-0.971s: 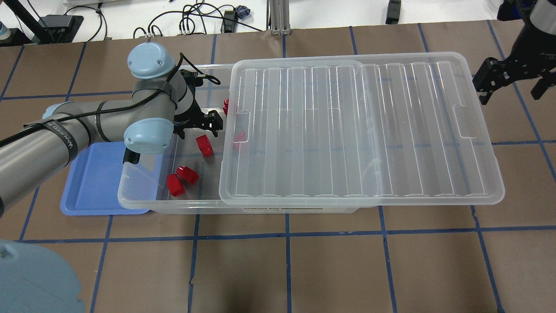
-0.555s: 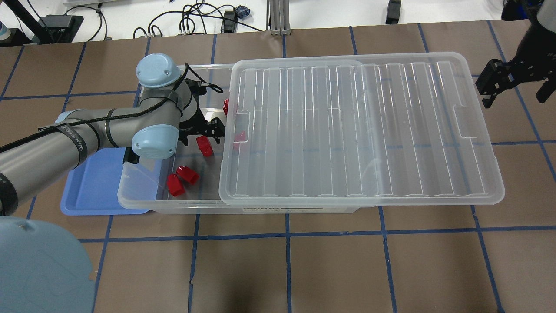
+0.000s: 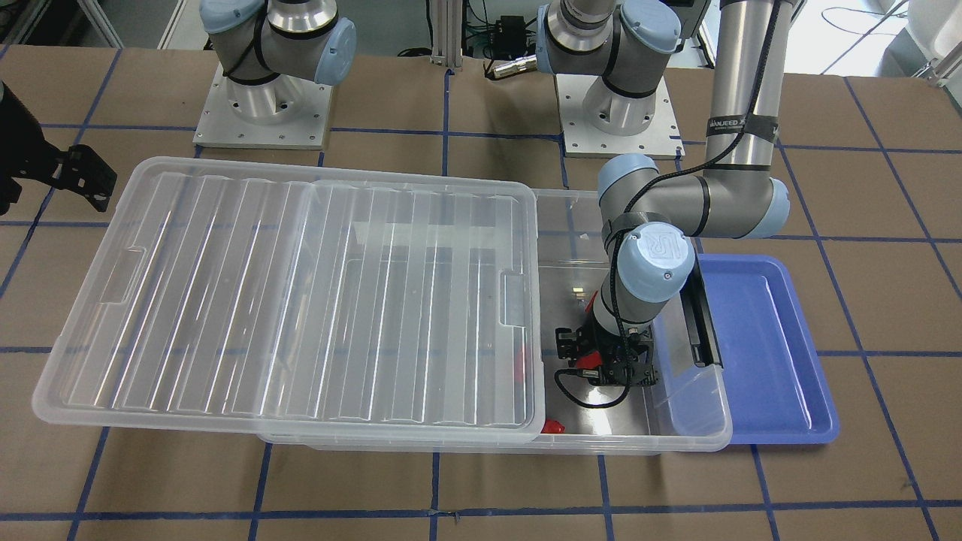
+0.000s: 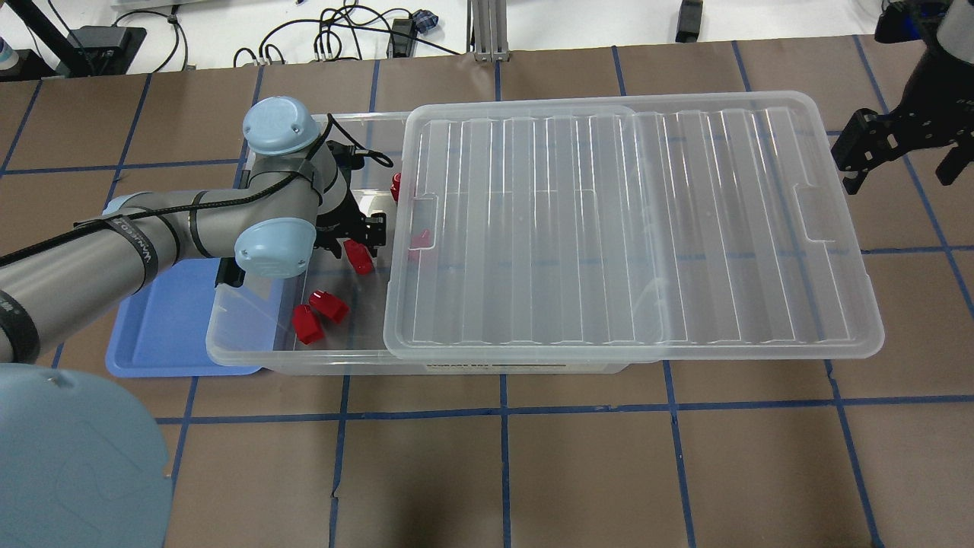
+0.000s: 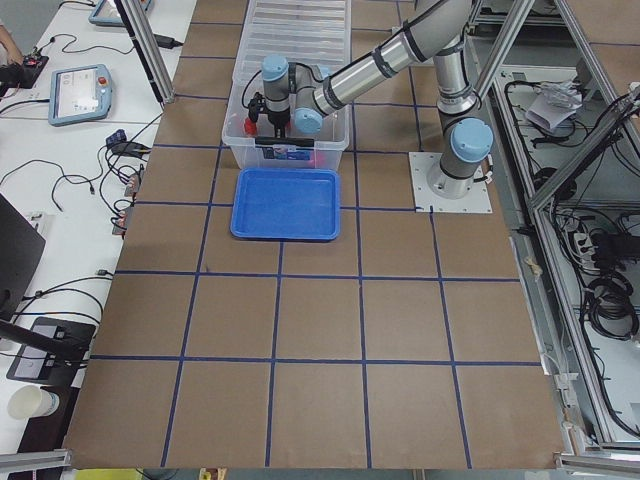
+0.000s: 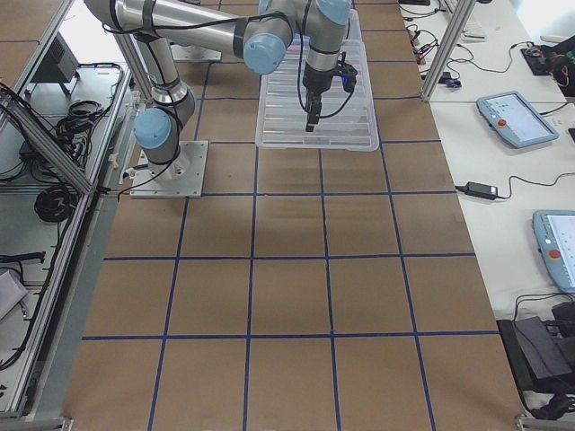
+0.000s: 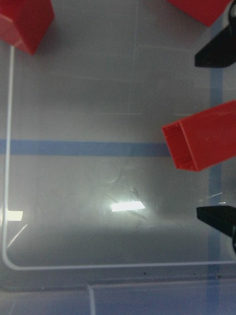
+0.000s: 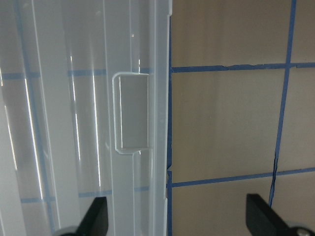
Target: Place red block in blue tray from box
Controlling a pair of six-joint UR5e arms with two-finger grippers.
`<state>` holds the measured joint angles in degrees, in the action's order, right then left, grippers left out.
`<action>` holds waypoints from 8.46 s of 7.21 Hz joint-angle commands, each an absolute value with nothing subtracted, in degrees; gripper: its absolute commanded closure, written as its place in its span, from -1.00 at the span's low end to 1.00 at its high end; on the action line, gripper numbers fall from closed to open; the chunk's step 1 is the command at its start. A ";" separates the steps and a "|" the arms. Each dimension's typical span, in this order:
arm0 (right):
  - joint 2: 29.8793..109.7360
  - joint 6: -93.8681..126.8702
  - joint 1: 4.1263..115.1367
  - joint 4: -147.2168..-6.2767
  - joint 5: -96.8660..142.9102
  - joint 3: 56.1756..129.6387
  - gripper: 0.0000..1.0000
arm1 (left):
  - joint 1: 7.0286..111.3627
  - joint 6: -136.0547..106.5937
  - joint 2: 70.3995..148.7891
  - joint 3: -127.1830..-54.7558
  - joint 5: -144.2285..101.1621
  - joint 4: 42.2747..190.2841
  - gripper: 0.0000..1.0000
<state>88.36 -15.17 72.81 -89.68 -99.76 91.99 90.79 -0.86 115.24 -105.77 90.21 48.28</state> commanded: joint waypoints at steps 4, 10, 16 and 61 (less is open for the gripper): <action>87.89 -14.76 72.77 -89.56 -99.93 92.37 -1.00 | 89.38 -0.09 110.58 -98.04 89.83 60.75 0.75; 83.94 -14.85 67.60 -91.67 -100.55 94.40 -1.00 | 75.82 23.05 104.41 -84.37 91.24 82.71 0.74; 80.69 -14.94 66.45 -97.12 -100.72 95.27 -1.00 | 62.58 42.63 113.72 -102.45 87.54 53.66 0.69; 93.60 6.15 88.77 -84.64 -91.58 90.09 -1.00 | 90.18 0.27 94.66 -83.58 89.65 90.62 -1.00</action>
<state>93.17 6.12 88.72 -84.68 -91.58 90.09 90.18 0.66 94.78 -83.45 89.70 90.57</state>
